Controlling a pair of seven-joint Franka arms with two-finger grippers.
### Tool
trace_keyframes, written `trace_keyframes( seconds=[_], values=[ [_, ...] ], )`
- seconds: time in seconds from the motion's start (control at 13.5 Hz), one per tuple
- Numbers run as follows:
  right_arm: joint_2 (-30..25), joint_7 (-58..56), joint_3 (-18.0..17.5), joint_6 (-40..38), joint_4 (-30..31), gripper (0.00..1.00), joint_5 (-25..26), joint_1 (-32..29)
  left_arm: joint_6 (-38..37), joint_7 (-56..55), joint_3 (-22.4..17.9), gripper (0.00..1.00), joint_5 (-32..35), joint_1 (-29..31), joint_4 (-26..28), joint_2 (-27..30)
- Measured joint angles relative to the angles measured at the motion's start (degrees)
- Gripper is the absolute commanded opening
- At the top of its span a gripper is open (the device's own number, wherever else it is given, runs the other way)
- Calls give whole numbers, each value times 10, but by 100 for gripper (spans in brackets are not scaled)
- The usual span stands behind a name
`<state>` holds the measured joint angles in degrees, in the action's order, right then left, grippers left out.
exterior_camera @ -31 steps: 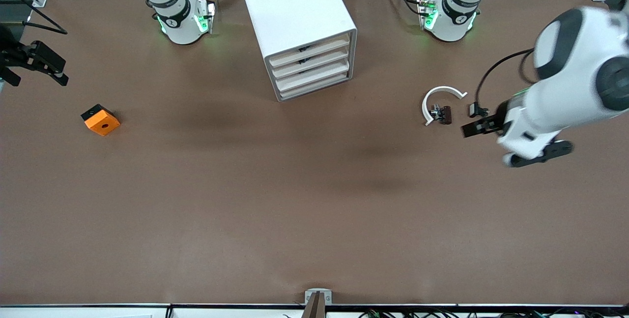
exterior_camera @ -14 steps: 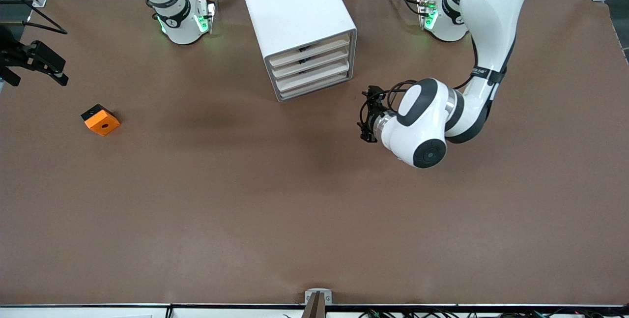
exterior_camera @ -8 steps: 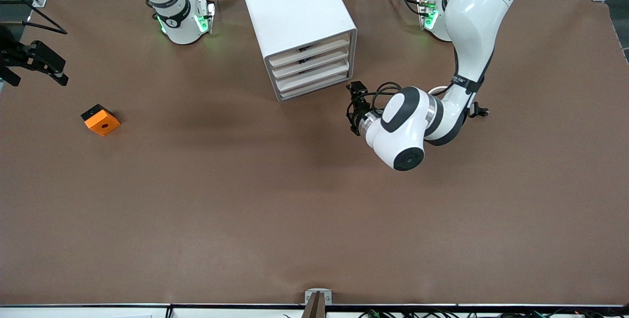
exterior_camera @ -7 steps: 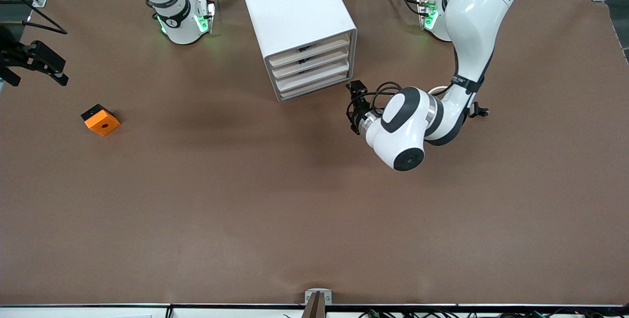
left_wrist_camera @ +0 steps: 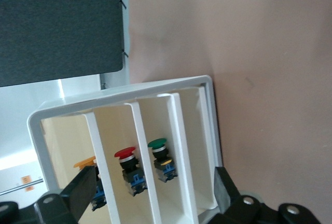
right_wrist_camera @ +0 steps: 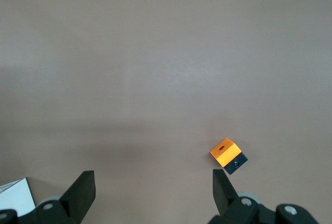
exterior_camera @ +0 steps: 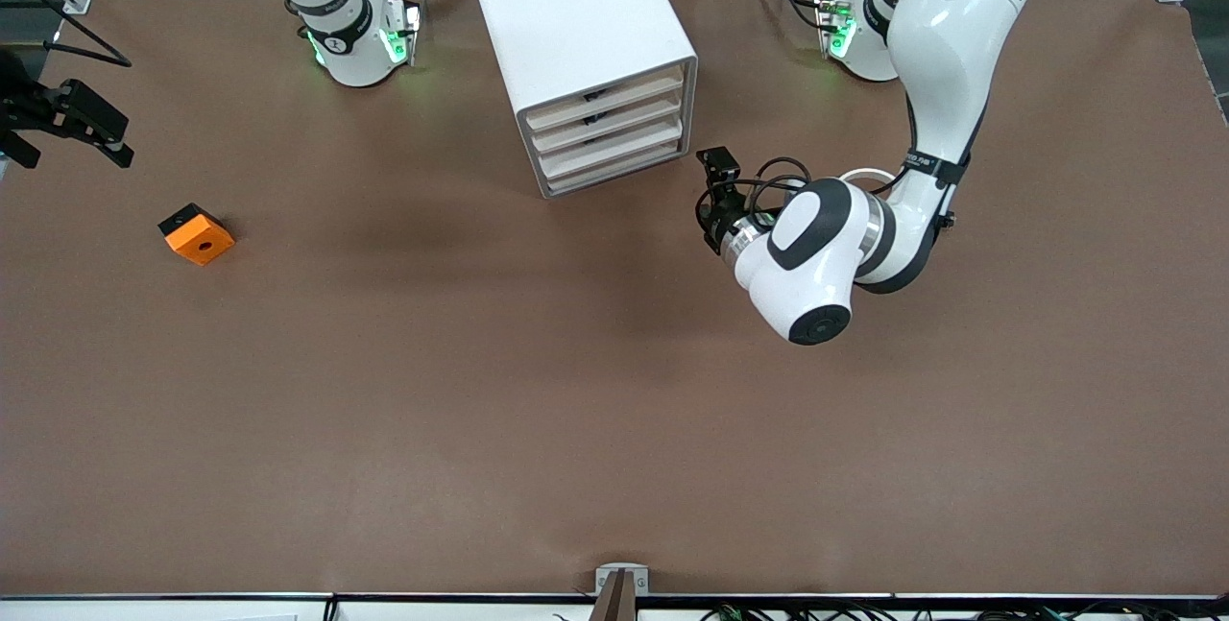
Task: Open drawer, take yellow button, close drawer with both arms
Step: 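Reach the left gripper to the drawer handle and grasp it, then pull the drawer out of the cabinet with the left gripper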
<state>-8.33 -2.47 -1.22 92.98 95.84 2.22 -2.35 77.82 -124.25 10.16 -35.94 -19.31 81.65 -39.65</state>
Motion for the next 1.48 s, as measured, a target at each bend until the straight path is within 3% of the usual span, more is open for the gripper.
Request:
trace_keyframes(
  seconds=[0.59,0.74,0.89,1.11,1.18,1.4,1.48],
  values=[
    [0,0,0,0,0,100,0,0,-2,0,4,100,-87,-79,3,-29],
    [0,0,0,0,0,100,0,0,-2,-3,4,94,-93,-92,3,-29],
    [0,0,0,0,0,100,0,0,-2,-6,4,73,-104,-108,4,-29],
    [0,0,0,0,0,100,0,0,-2,-8,4,66,-135,-124,11,-38],
    [0,0,0,0,0,100,0,0,-2,-8,4,57,-138,-125,14,-43],
    [0,0,0,0,0,100,0,0,-2,-8,4,0,-139,-128,17,-52],
    [0,0,0,0,0,100,0,0,-6,-9,3,0,-144,-127,17,-52]
  ],
)
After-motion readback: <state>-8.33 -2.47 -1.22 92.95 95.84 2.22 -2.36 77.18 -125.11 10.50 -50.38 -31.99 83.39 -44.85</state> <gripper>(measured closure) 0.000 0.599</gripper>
